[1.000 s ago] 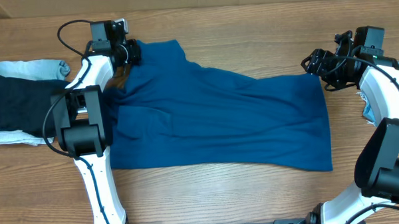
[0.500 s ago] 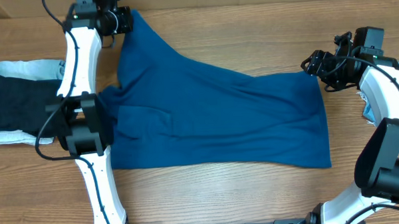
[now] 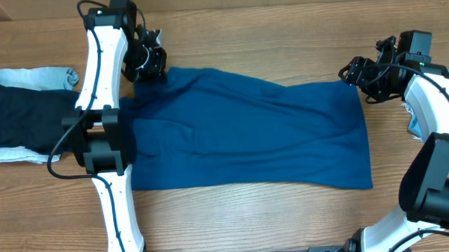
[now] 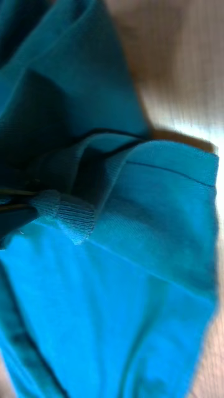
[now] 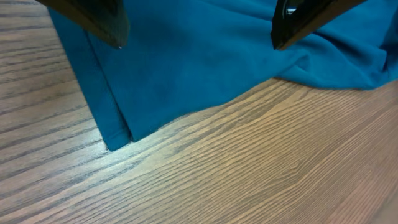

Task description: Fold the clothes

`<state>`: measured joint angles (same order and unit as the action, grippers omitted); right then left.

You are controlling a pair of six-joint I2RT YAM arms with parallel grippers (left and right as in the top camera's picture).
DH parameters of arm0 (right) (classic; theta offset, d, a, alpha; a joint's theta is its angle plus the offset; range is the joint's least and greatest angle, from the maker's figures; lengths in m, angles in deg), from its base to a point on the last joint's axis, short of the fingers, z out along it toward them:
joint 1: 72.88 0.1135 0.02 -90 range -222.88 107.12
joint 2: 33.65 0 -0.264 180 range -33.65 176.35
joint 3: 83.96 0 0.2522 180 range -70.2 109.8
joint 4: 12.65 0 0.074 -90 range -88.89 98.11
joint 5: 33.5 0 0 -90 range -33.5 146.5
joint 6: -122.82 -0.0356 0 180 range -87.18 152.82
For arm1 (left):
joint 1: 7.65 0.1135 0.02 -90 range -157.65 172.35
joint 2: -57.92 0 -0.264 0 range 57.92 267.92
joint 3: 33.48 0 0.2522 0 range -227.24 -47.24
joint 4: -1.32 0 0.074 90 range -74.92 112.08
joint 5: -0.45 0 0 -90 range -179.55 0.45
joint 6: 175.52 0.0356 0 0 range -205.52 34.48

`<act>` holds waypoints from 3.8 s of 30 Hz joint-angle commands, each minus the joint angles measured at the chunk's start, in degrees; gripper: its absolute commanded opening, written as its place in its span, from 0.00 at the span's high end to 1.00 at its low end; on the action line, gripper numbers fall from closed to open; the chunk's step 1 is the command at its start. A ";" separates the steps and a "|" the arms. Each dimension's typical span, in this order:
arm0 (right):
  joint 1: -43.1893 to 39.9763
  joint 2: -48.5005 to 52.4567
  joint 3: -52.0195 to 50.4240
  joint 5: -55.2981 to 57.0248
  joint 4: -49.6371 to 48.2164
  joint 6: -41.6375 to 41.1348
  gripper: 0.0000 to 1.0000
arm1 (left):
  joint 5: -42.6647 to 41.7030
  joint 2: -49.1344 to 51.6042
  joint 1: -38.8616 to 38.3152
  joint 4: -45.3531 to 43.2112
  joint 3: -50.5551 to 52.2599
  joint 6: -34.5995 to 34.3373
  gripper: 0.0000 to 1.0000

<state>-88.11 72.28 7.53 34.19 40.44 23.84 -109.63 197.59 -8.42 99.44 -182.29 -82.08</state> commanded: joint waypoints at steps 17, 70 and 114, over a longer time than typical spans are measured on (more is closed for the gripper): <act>0.11 -0.07 1.01 -0.46 0.35 0.48 0.23 | 5.16 -0.17 -0.09 -3.98 -0.44 1.11 0.40; 0.09 -0.07 1.01 -0.20 1.11 0.48 0.27 | 1.70 -5.44 -10.12 12.48 -1.18 1.62 0.96; 1.77 10.88 7.58 4.00 -2.03 4.46 0.23 | 18.58 -18.73 -15.10 -0.35 26.95 -7.34 0.55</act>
<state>-86.36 78.81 14.29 36.66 40.90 28.04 -91.81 179.98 -24.03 99.04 -155.47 -88.62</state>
